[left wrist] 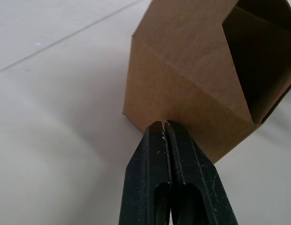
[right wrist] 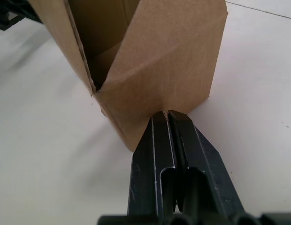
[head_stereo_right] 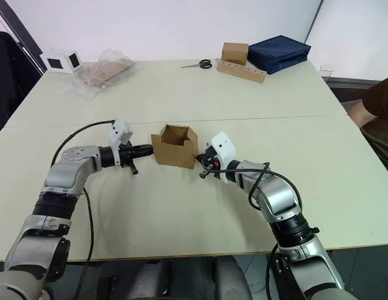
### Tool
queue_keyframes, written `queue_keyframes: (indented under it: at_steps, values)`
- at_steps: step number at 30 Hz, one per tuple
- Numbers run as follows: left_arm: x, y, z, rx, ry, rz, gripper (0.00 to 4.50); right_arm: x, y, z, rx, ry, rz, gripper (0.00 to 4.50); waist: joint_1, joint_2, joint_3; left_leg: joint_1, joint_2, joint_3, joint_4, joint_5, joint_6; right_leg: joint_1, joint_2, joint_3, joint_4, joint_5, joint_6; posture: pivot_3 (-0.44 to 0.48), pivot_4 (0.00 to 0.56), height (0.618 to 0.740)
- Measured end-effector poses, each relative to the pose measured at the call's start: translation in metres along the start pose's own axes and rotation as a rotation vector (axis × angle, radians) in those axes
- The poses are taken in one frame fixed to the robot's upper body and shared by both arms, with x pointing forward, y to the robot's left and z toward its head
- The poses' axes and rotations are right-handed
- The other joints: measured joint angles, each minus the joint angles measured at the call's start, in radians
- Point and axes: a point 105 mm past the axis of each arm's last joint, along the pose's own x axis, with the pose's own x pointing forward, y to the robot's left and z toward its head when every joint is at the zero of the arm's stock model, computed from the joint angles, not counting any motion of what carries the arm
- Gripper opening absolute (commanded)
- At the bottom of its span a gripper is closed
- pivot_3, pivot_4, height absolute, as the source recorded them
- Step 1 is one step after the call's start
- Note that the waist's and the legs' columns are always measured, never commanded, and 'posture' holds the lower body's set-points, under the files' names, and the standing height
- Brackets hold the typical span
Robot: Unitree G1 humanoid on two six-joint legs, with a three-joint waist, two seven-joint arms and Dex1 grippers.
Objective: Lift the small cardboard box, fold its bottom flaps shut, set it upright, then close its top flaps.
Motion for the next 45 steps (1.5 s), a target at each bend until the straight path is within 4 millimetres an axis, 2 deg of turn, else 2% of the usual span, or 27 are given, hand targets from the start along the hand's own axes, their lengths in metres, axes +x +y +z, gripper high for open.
queue_keyframes:
  at_steps: [6,13,18,24,27,31,37,42,45]
  values:
    - [-0.005,-0.012,-0.011,-0.009,0.053,-0.059,0.05,-0.005,0.005,-0.002,-0.005,0.022,0.038,0.00,0.001,0.000,0.000,0.000,0.000,0.000,0.000,0.000,0.000,0.000,0.000,0.000,0.000,0.000,0.000,0.000,0.150,0.740]
    - [-0.005,-0.028,-0.006,-0.007,0.071,-0.124,0.05,-0.020,0.006,-0.001,0.007,0.039,0.029,0.00,0.002,0.000,0.000,0.000,0.000,0.000,0.000,0.000,0.000,0.000,0.000,0.000,0.000,0.000,0.000,0.000,0.150,0.740]
    - [-0.006,-0.037,-0.010,-0.028,0.079,-0.155,0.05,-0.029,0.010,-0.001,0.019,0.039,0.028,0.00,0.002,0.000,0.000,0.000,0.000,0.000,0.000,0.000,0.001,0.000,0.000,0.000,0.000,0.000,0.000,0.000,0.150,0.740]
    - [-0.010,-0.041,-0.014,-0.025,0.102,-0.160,0.05,-0.033,0.015,0.000,0.018,0.040,0.046,0.00,0.002,0.000,0.000,0.000,0.000,0.000,0.000,-0.001,0.001,0.000,0.000,0.000,0.000,0.000,0.000,0.000,0.150,0.740]
    - [-0.010,-0.044,-0.021,-0.027,0.131,-0.173,0.05,-0.034,0.018,-0.004,0.008,0.059,0.060,0.00,0.003,0.000,0.000,0.000,0.000,0.000,0.000,-0.001,0.001,0.001,0.000,0.000,0.000,0.000,0.000,0.000,0.150,0.740]
    - [-0.013,-0.045,-0.021,0.007,0.142,-0.182,0.05,-0.035,0.020,-0.009,-0.024,0.089,0.082,0.00,0.002,0.000,0.000,0.000,0.000,0.000,0.000,-0.001,0.001,0.001,0.000,0.000,0.000,0.000,0.000,0.000,0.150,0.740]
    - [-0.021,-0.045,-0.024,0.013,0.156,-0.180,0.05,-0.040,0.014,-0.009,-0.074,0.089,0.075,0.00,0.002,0.000,0.000,0.000,0.000,0.000,0.000,-0.001,0.001,0.001,0.000,0.000,0.000,0.000,0.000,0.000,0.150,0.740]
    - [-0.044,-0.031,0.001,0.015,0.067,-0.113,0.05,-0.052,-0.017,-0.001,-0.069,0.031,-0.018,0.00,0.003,0.000,0.000,0.000,0.000,0.000,0.000,-0.001,0.001,0.001,0.000,0.000,0.000,0.000,0.000,0.000,0.150,0.740]
    - [-0.044,-0.031,0.006,-0.007,0.039,-0.110,0.05,-0.052,-0.018,0.009,-0.047,-0.022,-0.002,0.00,0.002,0.000,0.000,0.000,0.000,0.000,0.000,-0.001,0.001,0.001,0.000,0.000,0.000,0.000,0.000,0.000,0.150,0.740]
